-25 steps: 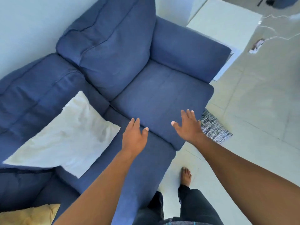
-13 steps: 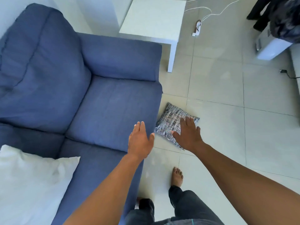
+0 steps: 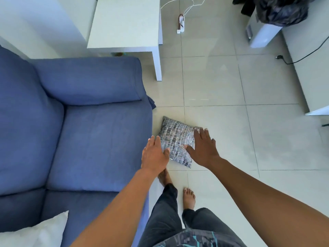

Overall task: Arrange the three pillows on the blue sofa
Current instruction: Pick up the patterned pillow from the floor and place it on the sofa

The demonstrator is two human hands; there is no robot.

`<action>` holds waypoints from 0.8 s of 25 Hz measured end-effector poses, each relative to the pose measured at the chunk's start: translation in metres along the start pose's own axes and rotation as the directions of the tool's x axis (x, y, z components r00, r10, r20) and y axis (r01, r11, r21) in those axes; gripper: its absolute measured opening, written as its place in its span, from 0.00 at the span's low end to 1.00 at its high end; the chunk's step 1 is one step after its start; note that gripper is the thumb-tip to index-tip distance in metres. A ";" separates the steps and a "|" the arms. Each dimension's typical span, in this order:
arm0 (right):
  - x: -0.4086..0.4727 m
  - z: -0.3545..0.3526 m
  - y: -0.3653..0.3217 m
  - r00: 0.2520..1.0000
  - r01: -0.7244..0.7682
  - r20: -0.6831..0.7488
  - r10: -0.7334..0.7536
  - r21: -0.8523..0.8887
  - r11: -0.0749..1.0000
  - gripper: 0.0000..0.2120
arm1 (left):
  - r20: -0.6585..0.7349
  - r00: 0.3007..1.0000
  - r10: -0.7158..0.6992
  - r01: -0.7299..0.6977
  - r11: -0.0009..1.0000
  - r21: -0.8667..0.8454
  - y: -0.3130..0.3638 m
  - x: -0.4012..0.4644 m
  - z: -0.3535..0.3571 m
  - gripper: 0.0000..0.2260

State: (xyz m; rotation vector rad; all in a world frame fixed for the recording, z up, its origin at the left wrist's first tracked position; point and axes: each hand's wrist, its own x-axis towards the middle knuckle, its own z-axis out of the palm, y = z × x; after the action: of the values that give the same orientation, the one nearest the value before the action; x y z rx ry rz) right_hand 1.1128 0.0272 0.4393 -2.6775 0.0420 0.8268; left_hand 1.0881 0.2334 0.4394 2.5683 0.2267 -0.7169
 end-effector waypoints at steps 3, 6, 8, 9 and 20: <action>0.022 -0.008 0.004 0.999 -0.037 -0.002 0.037 0.015 0.999 0.39 | 0.030 0.999 0.025 -0.026 0.999 0.031 0.003 0.038 -0.008 0.33; 0.054 -0.010 0.005 0.997 -0.079 0.018 0.078 0.068 0.995 0.39 | 0.062 0.997 0.049 -0.053 0.997 0.060 0.003 0.070 -0.011 0.33; 0.076 -0.005 0.003 0.994 -0.112 0.025 0.110 0.129 0.985 0.39 | 0.109 0.993 0.045 -0.054 0.995 0.081 0.000 0.092 -0.008 0.33; 0.088 0.001 0.005 0.992 -0.129 0.031 0.125 0.158 0.979 0.39 | 0.131 0.991 0.032 -0.043 0.995 0.085 -0.002 0.104 -0.002 0.33; 0.259 0.157 0.093 0.969 -0.228 0.152 0.194 0.250 0.941 0.38 | 0.210 0.968 -0.137 0.132 0.990 0.038 -0.056 0.289 0.150 0.30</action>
State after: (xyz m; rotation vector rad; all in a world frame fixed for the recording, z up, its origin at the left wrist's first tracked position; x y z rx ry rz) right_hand 1.2307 0.0091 0.1463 -2.3908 0.3897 0.9771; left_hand 1.2508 0.2210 0.1523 2.4922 0.3267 -1.0429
